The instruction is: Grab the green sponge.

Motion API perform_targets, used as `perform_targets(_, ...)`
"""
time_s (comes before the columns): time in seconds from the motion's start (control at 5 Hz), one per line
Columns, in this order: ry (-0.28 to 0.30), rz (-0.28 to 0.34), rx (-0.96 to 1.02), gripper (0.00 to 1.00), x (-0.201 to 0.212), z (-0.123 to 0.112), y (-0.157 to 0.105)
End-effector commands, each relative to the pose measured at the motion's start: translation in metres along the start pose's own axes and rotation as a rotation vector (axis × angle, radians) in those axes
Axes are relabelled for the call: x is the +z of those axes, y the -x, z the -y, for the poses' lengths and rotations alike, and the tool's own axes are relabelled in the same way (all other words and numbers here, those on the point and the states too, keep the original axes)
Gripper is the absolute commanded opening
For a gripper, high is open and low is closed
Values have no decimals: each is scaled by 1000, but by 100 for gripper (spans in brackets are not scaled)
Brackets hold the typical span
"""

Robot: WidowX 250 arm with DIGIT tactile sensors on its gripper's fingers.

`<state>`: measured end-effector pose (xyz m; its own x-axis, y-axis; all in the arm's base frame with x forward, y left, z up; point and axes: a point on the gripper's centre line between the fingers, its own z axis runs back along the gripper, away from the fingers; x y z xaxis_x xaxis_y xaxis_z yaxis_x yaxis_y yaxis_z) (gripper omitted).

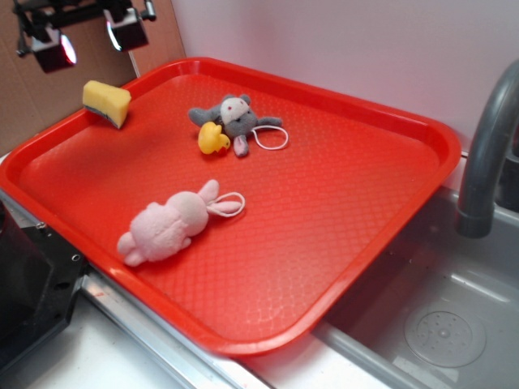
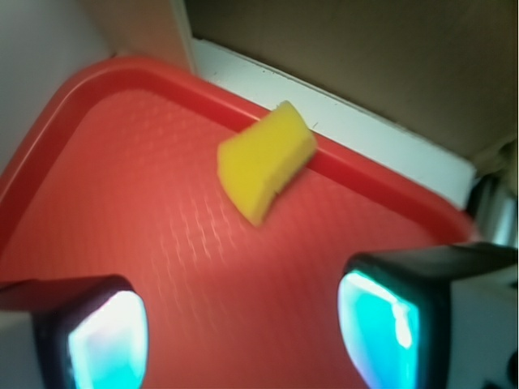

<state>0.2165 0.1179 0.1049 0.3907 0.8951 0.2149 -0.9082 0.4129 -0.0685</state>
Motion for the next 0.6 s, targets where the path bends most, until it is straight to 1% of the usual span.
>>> perform_targets(0.0,-46,70,40,100,-13,-28,20)
perform_targets(0.2,-59,77,69,100,-15,-59,30)
perform_targets(0.4,-89,65,32,100,-14,-103,55)
